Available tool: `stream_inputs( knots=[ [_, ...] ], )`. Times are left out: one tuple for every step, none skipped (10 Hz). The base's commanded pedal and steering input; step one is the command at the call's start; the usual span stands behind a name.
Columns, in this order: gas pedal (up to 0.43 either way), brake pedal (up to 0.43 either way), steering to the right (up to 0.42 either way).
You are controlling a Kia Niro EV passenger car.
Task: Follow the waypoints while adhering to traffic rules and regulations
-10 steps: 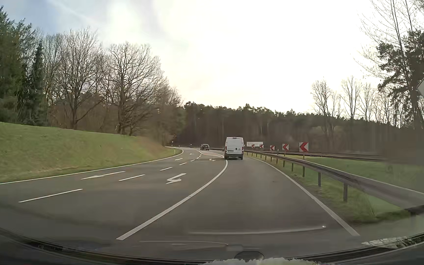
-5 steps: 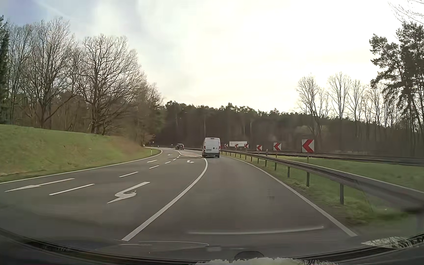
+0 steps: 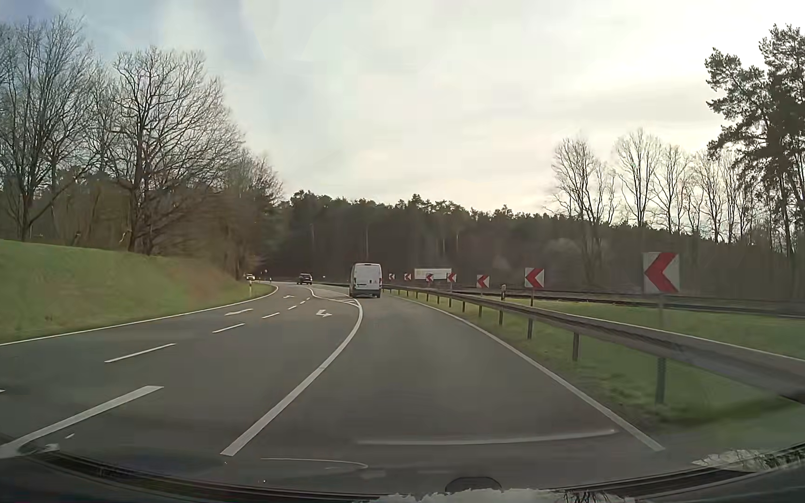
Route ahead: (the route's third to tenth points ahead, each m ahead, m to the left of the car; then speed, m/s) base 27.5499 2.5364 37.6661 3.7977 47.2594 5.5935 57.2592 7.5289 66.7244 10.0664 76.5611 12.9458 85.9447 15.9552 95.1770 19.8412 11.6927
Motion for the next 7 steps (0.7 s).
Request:
stream_inputs(
  knots=[
    [0.791,0.000,-0.001],
    [0.791,0.000,-0.014],
    [0.791,0.000,-0.017],
    [0.791,0.000,-0.021],
    [0.791,0.000,-0.025],
    [0.791,0.000,-0.028],
    [0.791,0.000,-0.030]
  ],
)
